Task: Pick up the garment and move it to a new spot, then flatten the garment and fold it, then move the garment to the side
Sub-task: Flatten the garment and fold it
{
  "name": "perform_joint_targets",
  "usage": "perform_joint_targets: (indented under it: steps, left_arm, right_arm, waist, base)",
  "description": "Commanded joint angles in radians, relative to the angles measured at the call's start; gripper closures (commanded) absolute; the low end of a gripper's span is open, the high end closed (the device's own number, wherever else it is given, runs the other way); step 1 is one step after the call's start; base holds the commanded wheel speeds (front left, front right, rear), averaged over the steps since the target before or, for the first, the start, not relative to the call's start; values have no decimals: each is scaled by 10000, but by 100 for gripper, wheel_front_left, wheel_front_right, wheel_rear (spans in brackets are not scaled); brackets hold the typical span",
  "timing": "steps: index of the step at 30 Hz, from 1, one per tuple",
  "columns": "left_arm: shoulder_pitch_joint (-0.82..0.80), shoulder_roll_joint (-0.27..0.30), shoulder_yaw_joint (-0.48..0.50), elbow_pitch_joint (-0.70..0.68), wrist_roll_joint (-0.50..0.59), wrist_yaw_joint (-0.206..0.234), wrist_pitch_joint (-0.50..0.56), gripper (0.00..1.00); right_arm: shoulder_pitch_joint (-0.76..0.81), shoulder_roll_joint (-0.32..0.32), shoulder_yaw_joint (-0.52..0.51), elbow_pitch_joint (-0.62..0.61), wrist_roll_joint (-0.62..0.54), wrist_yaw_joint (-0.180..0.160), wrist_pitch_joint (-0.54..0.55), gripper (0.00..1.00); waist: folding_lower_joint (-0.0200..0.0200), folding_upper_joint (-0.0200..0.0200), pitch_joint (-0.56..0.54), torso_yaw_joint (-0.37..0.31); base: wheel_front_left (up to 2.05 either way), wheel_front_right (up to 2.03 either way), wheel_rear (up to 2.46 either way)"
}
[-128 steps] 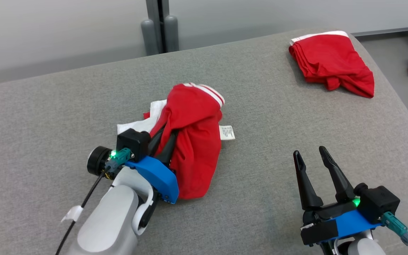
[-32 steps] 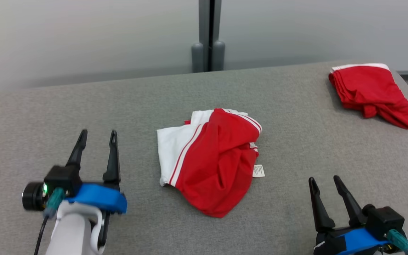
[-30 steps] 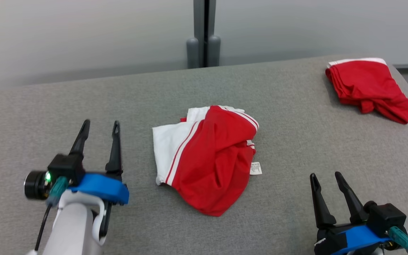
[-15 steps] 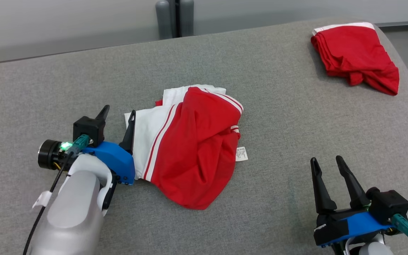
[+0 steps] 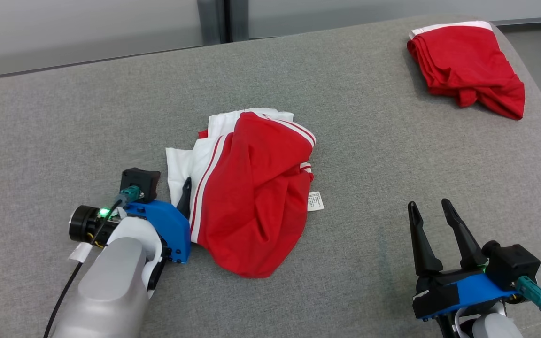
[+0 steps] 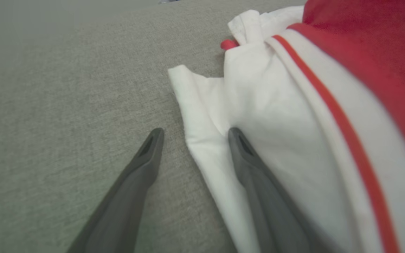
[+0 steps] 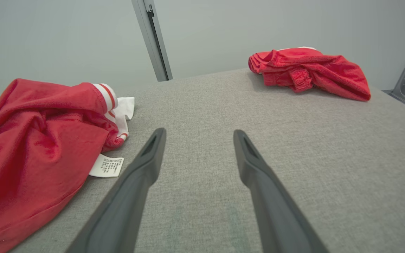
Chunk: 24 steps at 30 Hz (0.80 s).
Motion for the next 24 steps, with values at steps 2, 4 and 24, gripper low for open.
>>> perform_joint_targets:
  steps: [2,4,24]
  left_arm:
    - [134,-57,-359,166,-147,-19,157,55]
    - [151,6,-610,194,-325,-19,86,100]
    - [-398,1971,238,-429,-1534,349,-1417,100]
  right_arm:
    - [-121,-19,-10,17,52,5,-37,0]
    - [-77,-20,-14,28,44,5,-37,0]
    - [585,-19,-97,105,41,5,-36,0]
  waist:
    - [0,-1,-50,-35]
    - [0,-1,-89,-47]
    - [0,-1,-1255,1340]
  base:
    - [0,0,0]
    - [0,0,0]
    - [0,0,0]
